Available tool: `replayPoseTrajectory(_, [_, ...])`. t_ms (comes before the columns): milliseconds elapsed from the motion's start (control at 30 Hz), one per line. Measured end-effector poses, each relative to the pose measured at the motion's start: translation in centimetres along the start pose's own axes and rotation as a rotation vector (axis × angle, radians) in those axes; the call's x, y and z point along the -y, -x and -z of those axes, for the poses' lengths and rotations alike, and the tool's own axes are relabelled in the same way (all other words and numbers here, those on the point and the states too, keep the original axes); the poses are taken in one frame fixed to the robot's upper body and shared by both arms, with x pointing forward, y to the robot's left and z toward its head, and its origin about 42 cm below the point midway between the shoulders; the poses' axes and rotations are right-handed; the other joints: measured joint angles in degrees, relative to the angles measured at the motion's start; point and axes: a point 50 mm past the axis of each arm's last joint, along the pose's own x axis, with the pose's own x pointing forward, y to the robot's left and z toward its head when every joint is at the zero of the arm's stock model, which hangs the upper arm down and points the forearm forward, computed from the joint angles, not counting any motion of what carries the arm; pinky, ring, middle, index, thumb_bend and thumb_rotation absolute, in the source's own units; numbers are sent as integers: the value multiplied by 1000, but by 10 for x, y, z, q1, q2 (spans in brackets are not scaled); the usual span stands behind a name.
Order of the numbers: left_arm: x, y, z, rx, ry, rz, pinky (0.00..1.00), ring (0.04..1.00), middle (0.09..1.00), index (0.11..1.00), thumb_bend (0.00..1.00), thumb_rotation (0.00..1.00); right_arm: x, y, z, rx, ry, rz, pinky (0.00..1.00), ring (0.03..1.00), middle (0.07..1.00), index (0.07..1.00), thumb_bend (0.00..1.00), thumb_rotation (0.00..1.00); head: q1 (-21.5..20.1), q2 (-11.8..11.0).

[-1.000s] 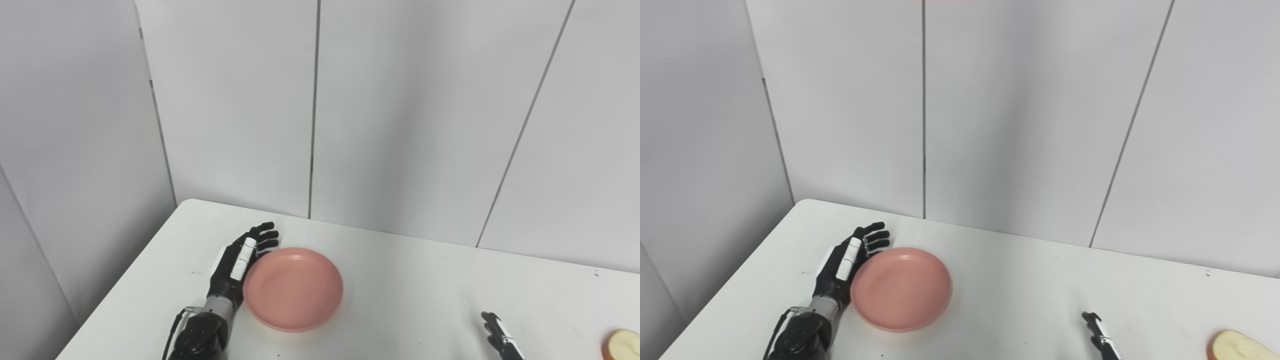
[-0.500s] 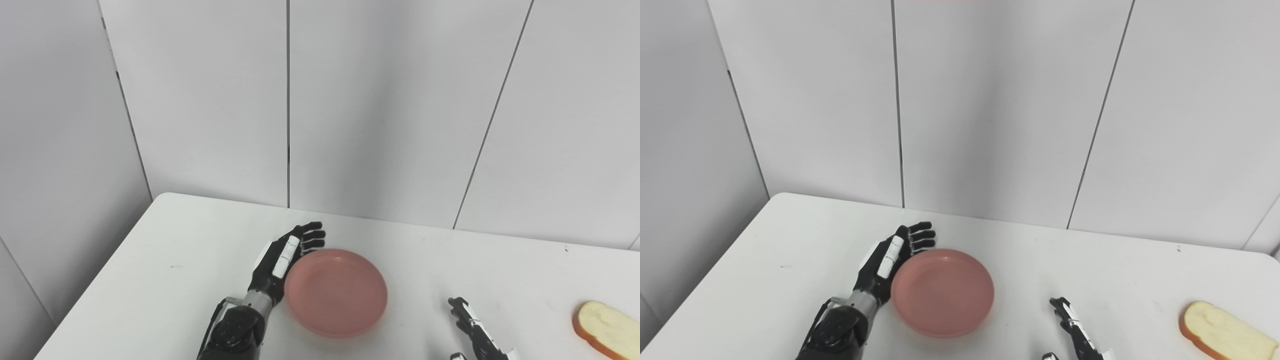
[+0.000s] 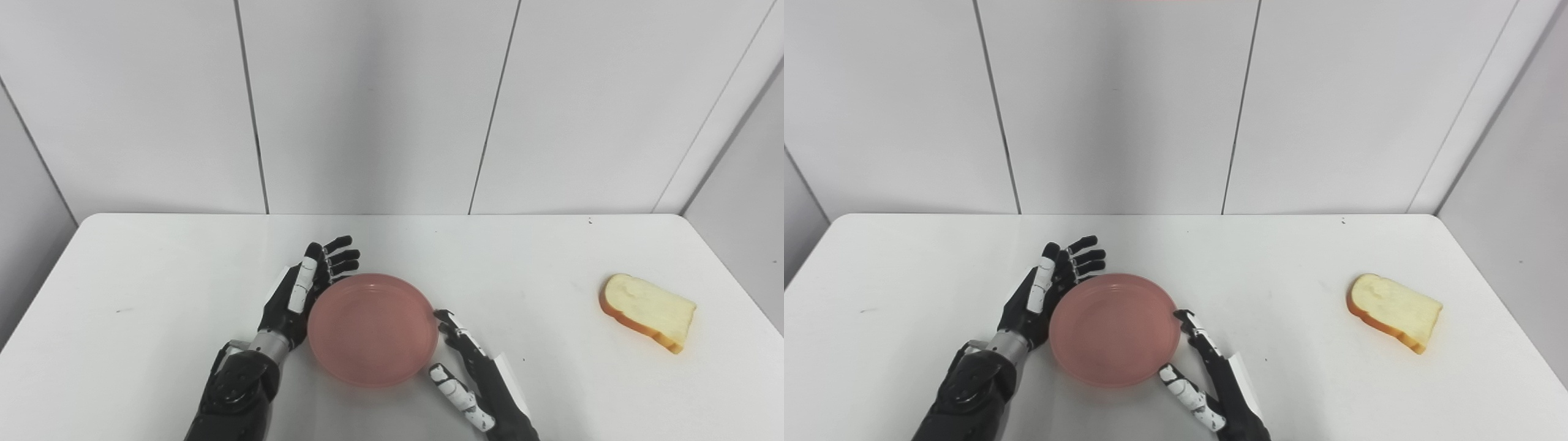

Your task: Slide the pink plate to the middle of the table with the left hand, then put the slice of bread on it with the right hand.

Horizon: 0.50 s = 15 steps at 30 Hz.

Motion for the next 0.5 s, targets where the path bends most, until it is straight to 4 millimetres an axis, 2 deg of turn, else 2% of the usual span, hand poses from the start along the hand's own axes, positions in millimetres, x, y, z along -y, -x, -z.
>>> replayPoseTrajectory(100, [1,2,-1,-2,11,-4,743,841,848,839,978,958,-4,-1,-1,-6,10,3,925,926,950,898,658,840,-37,-2])
replayPoseTrajectory(167, [1,4,0,0,13,-6,747,850,861,852,976,967,-7,-2,-3,-14,11,5,927,930,951,900,652,836,-37,-2])
replayPoseTrajectory(300, [0,5,0,-1,8,-7,756,861,869,864,981,998,-15,-3,-6,-19,18,15,931,943,957,905,652,834,-83,-8])
replayPoseTrajectory(500, [-2,5,0,-1,5,-9,766,862,856,856,1000,1000,-21,-4,-4,-26,25,5,968,976,971,918,645,821,-84,-10])
